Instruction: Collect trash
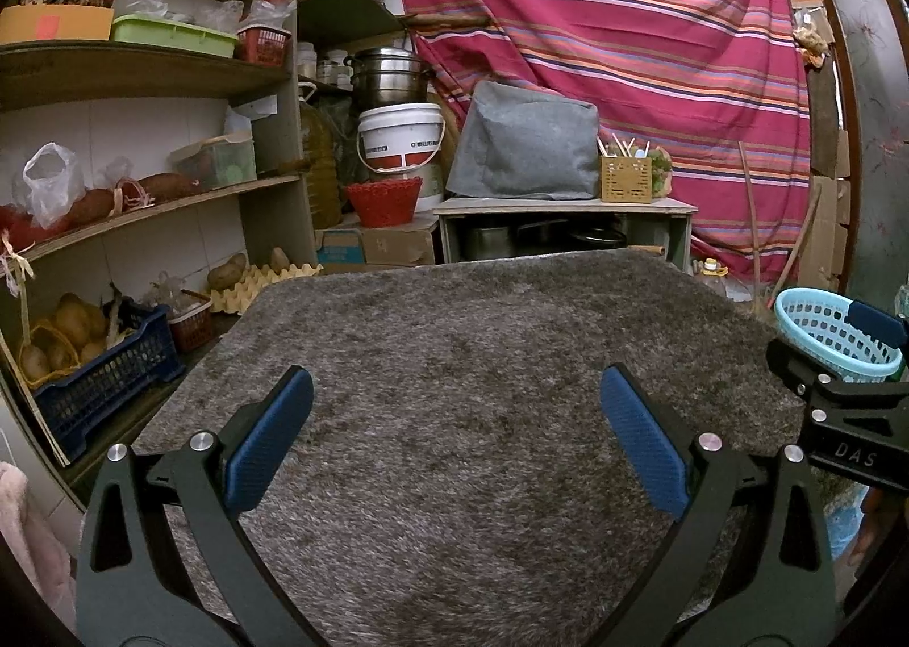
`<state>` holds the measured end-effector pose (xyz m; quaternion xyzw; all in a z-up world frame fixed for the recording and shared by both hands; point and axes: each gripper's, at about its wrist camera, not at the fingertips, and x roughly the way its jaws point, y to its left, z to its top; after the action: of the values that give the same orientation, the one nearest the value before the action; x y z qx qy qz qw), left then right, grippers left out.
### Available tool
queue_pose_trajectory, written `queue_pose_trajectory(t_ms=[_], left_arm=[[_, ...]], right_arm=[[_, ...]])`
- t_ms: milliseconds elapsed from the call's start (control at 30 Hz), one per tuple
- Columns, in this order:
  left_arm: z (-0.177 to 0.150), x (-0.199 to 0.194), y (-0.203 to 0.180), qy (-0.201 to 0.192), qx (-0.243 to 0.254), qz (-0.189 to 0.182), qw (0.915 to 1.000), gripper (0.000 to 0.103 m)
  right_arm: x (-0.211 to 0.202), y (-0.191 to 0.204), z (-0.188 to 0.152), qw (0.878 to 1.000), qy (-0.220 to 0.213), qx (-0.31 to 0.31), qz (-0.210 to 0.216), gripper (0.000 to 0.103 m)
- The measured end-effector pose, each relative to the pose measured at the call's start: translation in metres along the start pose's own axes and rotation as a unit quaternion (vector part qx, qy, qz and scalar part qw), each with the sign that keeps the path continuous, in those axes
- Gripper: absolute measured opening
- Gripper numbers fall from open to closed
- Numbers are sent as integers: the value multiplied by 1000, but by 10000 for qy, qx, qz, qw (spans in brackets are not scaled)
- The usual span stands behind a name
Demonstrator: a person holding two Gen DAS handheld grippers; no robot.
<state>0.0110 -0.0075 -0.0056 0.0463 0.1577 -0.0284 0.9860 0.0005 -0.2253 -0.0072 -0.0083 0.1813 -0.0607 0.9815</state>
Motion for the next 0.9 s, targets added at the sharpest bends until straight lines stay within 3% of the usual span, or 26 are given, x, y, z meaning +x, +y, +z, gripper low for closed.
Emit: queue_pose_trajectory(t_ms=[900], left_arm=[[1,-1,0,49,-43,-24,10000,98]], right_arm=[[0,1,1,10000,24,-17,11,99]])
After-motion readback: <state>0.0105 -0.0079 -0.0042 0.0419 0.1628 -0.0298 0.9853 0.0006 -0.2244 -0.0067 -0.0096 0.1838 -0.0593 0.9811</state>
